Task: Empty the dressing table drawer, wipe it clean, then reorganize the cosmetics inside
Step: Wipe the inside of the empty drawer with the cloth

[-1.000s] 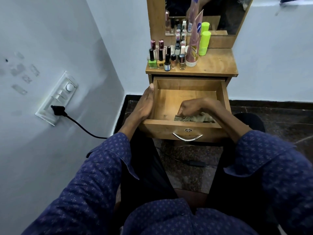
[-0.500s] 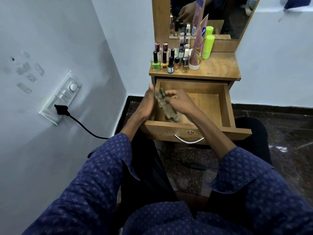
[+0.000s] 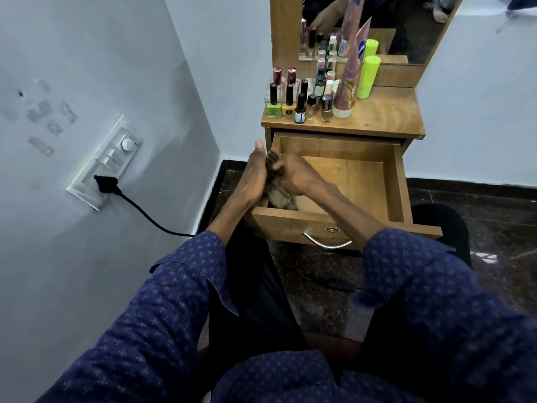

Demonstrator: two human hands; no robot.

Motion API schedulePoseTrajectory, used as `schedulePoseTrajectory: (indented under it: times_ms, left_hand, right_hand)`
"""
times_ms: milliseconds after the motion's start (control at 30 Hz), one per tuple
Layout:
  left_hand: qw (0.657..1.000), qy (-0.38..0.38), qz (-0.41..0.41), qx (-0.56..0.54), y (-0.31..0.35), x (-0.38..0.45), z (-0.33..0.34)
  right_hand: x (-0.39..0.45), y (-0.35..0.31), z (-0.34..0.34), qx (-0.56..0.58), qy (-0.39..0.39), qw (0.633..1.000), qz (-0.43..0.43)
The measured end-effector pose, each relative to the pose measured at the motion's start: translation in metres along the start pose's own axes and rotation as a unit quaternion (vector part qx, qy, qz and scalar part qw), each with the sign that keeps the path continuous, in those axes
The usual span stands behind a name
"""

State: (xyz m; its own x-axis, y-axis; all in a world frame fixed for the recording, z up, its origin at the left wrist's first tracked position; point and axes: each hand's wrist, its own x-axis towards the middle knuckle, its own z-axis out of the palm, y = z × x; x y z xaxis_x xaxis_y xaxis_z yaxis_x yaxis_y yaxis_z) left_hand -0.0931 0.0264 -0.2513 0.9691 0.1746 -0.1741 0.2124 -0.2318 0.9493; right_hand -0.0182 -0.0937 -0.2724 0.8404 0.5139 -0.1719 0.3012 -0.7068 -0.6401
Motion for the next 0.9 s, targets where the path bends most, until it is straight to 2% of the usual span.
schedulePoseTrajectory:
  times_ms: [100, 167, 233, 300, 367, 400, 533, 600, 667, 767, 900]
  left_hand:
    - [1.0, -0.003, 0.028, -0.008, -0.012, 0.009, -0.003]
    - [1.0, -0.007, 0.014, -0.016, -0.038, 0.032, -0.003]
    - [1.0, -0.005, -0.023, -0.009, -0.058, 0.048, -0.004]
    - [0.998, 0.028, -0.05, -0.003, -0.07, 0.06, -0.004]
    - [0.996, 0.032, -0.077, 0.014, -0.048, 0.042, -0.004]
    - [0.997, 0.025, -0.077, 0.013, -0.025, 0.023, -0.003]
    - [0.998, -0.014, -0.052, 0.011, -0.022, 0.018, 0.0]
    - [0.998, -0.019, -0.057, 0.009, -0.031, 0.026, 0.0]
    - [0.999, -0.024, -0.022, 0.04, -0.046, 0.038, -0.002]
    - [0.994, -0.007, 0.013, 0.104, -0.02, 0.015, 0.0]
    - [0.993, -0.016, 0.025, 0.117, -0.016, 0.013, 0.001]
  right_hand:
    - [0.021, 0.003, -0.008, 0.0, 0.04, 0.999, -0.025]
    - [0.02, 0.005, -0.012, 0.0, 0.044, 0.998, -0.049]
    - [0.008, 0.008, -0.013, 0.013, 0.016, 0.999, -0.041]
    - [-0.011, 0.002, -0.008, 0.027, -0.039, 0.999, -0.016]
    - [-0.029, -0.01, 0.0, 0.037, -0.076, 0.996, -0.008]
    - [-0.033, -0.015, 0.005, 0.033, -0.071, 0.997, -0.003]
    - [-0.026, -0.025, 0.013, 0.032, -0.01, 0.999, 0.022]
    - [-0.012, -0.02, 0.009, 0.037, 0.056, 0.997, 0.027]
    - [0.006, -0.018, 0.005, 0.039, 0.121, 0.991, 0.036]
    - [0.027, -0.022, -0.002, -0.014, 0.188, 0.982, 0.018]
    - [0.03, -0.025, -0.005, -0.06, 0.197, 0.978, 0.011]
